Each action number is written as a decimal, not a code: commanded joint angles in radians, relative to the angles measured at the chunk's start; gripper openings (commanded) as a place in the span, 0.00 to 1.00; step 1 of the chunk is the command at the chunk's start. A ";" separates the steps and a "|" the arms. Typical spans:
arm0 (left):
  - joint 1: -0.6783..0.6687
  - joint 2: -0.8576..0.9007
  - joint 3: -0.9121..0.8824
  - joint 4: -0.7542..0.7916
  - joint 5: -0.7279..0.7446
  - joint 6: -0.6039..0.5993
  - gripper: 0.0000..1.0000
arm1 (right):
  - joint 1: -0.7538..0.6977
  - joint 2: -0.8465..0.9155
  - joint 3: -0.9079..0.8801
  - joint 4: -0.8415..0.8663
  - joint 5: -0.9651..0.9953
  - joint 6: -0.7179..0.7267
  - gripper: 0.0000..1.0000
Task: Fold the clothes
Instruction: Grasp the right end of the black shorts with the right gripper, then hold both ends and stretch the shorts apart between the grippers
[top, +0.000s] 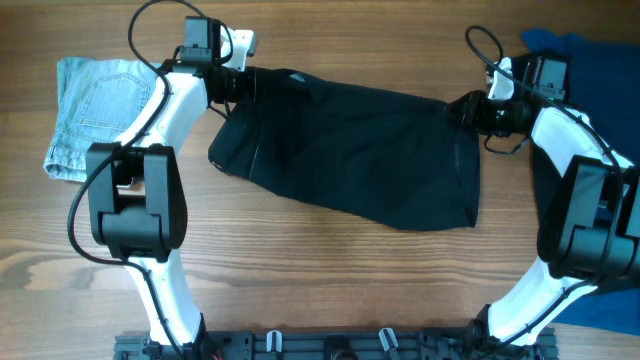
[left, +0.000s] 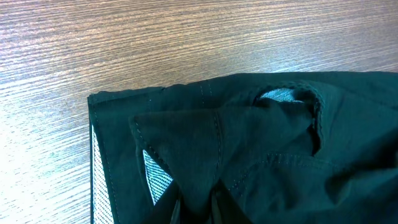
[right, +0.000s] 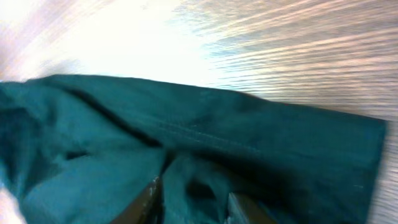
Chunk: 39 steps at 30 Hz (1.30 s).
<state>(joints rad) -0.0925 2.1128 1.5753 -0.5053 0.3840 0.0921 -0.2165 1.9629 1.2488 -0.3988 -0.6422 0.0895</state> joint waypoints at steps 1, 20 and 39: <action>-0.001 -0.026 0.002 0.000 0.008 -0.003 0.13 | 0.008 -0.014 -0.008 0.007 -0.099 -0.002 0.21; -0.002 0.018 0.001 0.099 -0.099 -0.003 0.59 | 0.008 -0.007 -0.014 -0.093 -0.004 -0.011 0.04; 0.063 0.120 0.002 0.187 0.248 0.008 0.33 | 0.008 -0.007 -0.014 -0.108 0.063 -0.011 0.10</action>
<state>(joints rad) -0.0338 2.2246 1.5753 -0.3138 0.4839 0.1005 -0.2165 1.9629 1.2457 -0.5041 -0.5999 0.0845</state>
